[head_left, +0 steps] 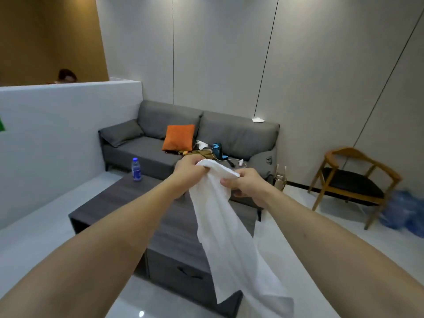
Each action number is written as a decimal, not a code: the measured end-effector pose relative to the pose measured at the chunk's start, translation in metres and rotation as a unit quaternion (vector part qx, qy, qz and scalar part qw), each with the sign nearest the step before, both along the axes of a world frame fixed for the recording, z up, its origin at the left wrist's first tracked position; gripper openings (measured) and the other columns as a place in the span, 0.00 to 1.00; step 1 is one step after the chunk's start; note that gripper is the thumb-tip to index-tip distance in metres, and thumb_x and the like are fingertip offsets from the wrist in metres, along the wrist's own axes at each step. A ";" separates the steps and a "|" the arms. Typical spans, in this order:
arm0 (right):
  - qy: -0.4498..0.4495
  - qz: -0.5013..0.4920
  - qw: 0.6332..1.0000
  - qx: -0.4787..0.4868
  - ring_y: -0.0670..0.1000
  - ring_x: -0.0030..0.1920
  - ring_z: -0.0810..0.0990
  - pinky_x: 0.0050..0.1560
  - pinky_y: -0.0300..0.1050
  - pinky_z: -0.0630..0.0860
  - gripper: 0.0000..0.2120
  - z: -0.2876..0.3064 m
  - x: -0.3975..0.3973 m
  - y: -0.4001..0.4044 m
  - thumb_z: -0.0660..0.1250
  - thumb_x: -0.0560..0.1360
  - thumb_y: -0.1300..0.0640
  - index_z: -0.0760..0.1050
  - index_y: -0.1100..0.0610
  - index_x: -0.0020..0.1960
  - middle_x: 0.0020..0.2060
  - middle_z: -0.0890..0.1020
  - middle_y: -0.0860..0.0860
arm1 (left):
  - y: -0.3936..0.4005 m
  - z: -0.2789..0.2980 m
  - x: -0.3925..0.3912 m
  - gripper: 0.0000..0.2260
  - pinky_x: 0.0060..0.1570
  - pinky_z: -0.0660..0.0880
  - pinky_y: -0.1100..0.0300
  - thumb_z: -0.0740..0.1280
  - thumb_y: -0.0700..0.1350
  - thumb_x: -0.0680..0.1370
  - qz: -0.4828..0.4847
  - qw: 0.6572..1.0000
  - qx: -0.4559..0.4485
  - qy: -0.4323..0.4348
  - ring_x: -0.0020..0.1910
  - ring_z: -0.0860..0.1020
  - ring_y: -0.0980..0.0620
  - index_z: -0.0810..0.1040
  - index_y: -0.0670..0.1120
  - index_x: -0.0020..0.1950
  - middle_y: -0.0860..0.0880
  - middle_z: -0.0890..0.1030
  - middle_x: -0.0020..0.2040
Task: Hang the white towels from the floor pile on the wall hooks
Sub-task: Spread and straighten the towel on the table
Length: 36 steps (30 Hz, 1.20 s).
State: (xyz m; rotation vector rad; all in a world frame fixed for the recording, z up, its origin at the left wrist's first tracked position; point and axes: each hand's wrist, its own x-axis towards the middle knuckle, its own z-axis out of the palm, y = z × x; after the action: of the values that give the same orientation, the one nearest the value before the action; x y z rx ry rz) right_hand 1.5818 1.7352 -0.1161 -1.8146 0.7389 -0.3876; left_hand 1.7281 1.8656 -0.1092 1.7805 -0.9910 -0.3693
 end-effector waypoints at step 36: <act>-0.057 0.353 0.885 -0.298 0.54 0.33 0.76 0.34 0.47 0.70 0.17 0.064 0.342 -0.277 0.78 0.67 0.52 0.79 0.66 0.34 0.29 0.77 0.60 | -0.119 0.073 0.191 0.09 0.48 0.73 0.54 0.63 0.48 0.78 0.623 0.776 -0.029 -0.091 0.47 0.76 0.45 0.82 0.49 0.48 0.46 0.80 0.47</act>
State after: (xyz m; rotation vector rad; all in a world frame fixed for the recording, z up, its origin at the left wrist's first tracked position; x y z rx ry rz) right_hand 1.9235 1.4580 -0.0519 -2.4560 -0.1926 -0.2339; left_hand 1.9188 1.7467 -0.0362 2.0280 0.2211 0.6799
